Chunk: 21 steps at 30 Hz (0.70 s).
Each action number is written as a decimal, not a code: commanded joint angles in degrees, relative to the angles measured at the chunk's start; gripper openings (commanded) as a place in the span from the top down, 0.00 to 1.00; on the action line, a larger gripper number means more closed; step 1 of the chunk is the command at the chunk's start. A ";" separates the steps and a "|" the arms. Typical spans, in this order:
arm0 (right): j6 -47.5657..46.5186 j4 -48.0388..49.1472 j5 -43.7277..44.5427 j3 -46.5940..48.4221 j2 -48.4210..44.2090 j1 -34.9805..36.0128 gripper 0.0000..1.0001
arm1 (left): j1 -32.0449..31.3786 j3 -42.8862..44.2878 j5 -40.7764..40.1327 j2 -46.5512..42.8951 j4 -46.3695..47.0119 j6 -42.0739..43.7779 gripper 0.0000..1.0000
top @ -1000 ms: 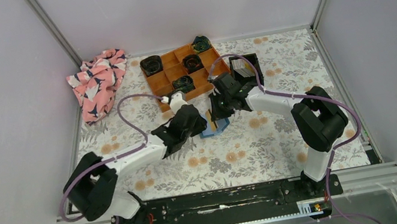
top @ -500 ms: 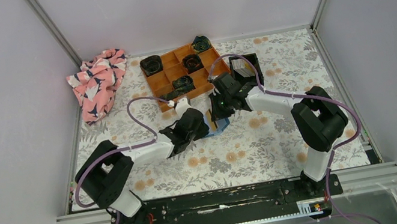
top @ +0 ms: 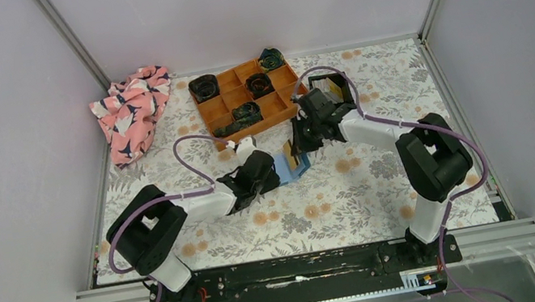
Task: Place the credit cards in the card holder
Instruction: Open the card holder at the center of the board, then insert the credit card into the card holder.
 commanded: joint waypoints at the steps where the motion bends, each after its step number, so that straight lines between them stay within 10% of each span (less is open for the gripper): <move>1: 0.09 1.91 -2.83 -0.59 -2.55 -2.37 1.00 | 0.47 -1.22 -1.63 0.98 1.72 0.35 0.70; 21: 5.15 13.12 -16.27 -7.57 1.60 -6.07 1.00 | 0.83 -3.73 -2.72 -0.47 0.17 0.05 0.72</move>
